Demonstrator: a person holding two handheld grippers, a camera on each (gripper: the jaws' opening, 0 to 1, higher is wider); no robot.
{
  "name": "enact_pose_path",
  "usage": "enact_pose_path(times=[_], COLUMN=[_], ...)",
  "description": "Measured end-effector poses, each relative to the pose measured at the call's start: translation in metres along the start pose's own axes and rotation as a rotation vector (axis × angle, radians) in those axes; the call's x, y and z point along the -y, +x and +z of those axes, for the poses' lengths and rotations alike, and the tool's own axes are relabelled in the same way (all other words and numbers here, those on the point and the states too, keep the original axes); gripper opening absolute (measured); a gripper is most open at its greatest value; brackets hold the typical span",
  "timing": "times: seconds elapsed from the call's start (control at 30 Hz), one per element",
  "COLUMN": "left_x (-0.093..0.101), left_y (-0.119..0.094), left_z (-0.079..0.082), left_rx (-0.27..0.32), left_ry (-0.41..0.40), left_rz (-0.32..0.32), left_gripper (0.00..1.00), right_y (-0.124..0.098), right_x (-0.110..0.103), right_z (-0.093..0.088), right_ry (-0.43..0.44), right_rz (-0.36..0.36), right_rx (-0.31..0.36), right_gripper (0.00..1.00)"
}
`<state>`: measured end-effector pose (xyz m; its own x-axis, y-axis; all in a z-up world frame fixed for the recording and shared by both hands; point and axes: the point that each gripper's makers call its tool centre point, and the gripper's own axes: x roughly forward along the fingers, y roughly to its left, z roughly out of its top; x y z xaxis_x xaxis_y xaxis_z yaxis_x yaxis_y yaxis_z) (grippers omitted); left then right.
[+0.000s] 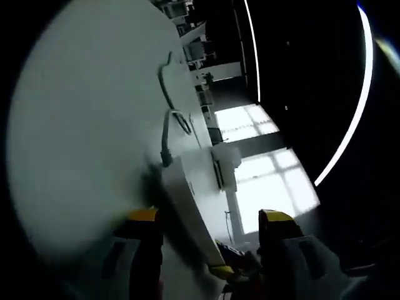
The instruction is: Pick up the power strip scattered on the table, fix it on the side mounting bracket of the table, and press the switch
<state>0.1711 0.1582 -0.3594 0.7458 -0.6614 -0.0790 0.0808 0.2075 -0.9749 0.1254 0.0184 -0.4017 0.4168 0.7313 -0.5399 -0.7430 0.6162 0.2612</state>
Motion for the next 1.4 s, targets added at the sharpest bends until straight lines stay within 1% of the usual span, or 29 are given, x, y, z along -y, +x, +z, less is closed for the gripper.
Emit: enact_pose_path(times=[0.07,0.2,0.27,0.53,0.9,1.0,1.13,1.17,1.4], left_x=[-0.001,0.0,0.0,0.001,-0.004,-0.008,-0.012,-0.014,-0.017], left_y=[0.003,0.008,0.01,0.018,0.021,0.022,0.024,0.024,0.028], left_z=[0.0,-0.006,-0.007,-0.012,-0.006,-0.004,0.0,0.002,0.007], left_rx=[0.001,-0.006,-0.001,-0.01,0.013,0.023,0.045,0.061,0.1], left_ry=[-0.01,-0.014,-0.031,-0.035,-0.093,-0.106,-0.131,-0.14,-0.142], left_rz=[0.001,0.009,0.007,0.017,0.027,0.035,0.044,0.053,0.061], left_gripper=[0.65,0.65,0.65,0.63,0.58,0.54,0.52,0.51,0.5], right_y=[0.0,0.0,0.0,0.0,0.0,0.0,0.001,0.001,0.002], right_x=[0.0,0.0,0.0,0.0,0.0,0.0,0.0,-0.001,-0.002], right_z=[0.0,0.0,0.0,-0.001,-0.001,0.0,-0.001,0.0,0.0], right_ry=[-0.001,-0.003,-0.004,-0.007,0.002,0.004,0.0,-0.002,-0.002], right_rz=[0.0,-0.001,-0.002,-0.006,-0.01,-0.013,-0.019,-0.023,-0.038], right_rx=[0.0,-0.001,-0.001,-0.005,-0.006,-0.005,-0.005,-0.006,-0.007], right_gripper=[0.51,0.51,0.51,0.51,0.51,0.51,0.51,0.51,0.5])
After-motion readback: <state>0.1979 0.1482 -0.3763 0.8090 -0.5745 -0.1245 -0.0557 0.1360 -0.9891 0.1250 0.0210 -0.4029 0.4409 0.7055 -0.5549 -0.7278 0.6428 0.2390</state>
